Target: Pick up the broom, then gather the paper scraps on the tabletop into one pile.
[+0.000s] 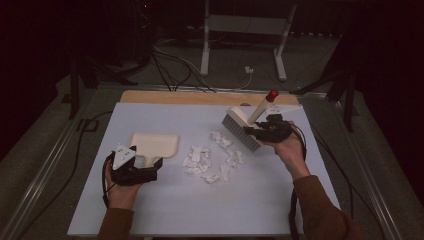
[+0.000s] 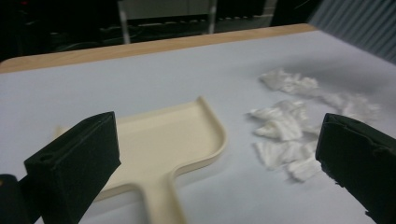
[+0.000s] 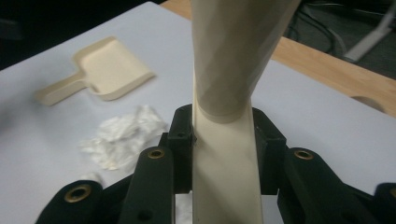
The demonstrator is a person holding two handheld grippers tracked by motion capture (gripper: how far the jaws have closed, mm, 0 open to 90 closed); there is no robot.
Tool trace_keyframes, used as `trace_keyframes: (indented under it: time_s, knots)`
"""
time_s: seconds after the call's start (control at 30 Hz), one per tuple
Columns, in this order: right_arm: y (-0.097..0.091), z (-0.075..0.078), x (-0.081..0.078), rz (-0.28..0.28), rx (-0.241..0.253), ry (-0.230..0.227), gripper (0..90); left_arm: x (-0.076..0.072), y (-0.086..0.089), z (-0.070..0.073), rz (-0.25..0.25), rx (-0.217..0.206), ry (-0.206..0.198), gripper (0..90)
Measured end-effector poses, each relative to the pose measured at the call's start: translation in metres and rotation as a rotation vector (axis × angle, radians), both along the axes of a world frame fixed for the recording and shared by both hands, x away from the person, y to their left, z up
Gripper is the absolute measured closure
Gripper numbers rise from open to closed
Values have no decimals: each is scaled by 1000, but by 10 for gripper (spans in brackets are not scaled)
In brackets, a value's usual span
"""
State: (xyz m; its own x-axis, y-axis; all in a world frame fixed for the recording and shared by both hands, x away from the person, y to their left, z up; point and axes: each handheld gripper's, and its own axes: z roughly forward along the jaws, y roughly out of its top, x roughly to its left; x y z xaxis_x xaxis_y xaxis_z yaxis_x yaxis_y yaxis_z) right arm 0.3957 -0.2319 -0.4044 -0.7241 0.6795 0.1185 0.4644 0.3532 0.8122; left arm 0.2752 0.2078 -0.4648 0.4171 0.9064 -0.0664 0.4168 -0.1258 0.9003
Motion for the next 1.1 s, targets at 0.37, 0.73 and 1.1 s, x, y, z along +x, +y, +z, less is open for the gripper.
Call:
trace_keyframes:
  time_s: [0.37, 0.73, 1.1]
  knots:
    - [-5, -8, 16, -110, -48, -2, 674, -10, 14, -7, 67, -25, -16, 5]
    - [3, -20, 27, -162, -161, -30, 674, -13, 17, -10, 79, -28, -12, 5]
    - [6, -37, 38, -197, -199, -13, 674, -13, 18, -11, 83, -40, -9, 5]
